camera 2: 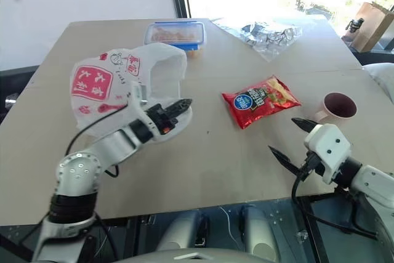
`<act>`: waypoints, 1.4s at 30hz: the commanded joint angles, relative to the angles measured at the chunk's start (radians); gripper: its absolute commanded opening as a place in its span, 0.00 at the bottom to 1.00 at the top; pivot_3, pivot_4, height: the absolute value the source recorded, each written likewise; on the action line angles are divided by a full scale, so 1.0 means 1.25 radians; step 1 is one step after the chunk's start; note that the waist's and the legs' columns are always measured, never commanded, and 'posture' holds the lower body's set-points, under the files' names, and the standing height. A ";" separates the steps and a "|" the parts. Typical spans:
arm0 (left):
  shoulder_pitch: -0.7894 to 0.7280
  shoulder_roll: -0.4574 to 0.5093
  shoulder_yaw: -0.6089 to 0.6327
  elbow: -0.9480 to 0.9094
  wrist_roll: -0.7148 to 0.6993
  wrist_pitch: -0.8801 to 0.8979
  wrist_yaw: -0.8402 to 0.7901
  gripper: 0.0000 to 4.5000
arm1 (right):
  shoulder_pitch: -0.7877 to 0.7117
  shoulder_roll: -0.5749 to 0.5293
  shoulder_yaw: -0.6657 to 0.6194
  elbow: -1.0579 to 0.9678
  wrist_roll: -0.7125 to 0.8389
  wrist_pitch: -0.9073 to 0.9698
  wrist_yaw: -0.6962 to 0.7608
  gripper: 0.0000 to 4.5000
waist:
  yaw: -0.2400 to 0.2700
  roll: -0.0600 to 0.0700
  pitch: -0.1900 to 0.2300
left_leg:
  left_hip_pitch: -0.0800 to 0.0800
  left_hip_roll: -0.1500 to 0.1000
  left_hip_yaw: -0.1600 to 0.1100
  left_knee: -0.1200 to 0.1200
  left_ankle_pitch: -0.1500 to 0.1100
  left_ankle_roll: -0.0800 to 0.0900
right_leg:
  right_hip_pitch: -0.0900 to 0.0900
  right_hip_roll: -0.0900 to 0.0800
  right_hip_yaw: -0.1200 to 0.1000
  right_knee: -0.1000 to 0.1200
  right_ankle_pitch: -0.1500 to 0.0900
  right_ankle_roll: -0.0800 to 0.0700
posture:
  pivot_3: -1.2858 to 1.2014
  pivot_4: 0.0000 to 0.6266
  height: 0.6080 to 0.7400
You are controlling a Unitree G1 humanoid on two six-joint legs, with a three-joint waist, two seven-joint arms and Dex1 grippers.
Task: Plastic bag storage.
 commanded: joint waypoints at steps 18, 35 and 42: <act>0.411 0.167 0.264 -0.298 0.061 -0.004 -0.484 0.01 | -0.512 0.551 -0.270 0.333 0.390 0.708 -0.582 1.00 | 0.000 0.002 0.002 | -0.002 0.000 -0.001 -0.002 -0.002 0.004 | -0.002 -0.002 -0.001 -0.002 0.001 -0.003 | 0.52 0.24 1.00; 0.386 0.120 0.230 -0.338 0.154 -0.075 -0.388 0.00 | -0.519 0.520 -0.060 0.520 0.197 0.359 -0.507 0.03 | -0.023 0.005 0.000 | -0.001 0.000 -0.001 -0.003 -0.002 0.003 | -0.002 0.000 0.000 -0.001 0.002 -0.004 | 0.52 0.24 1.00; 0.350 0.128 0.219 -0.328 0.143 -0.071 -0.398 0.00 | -0.448 0.355 -0.027 0.268 0.518 0.629 -0.326 0.02 | -0.020 0.007 0.001 | -0.002 0.000 -0.002 -0.003 -0.002 0.004 | -0.002 0.000 -0.001 -0.002 0.001 -0.004 | 0.52 0.24 1.00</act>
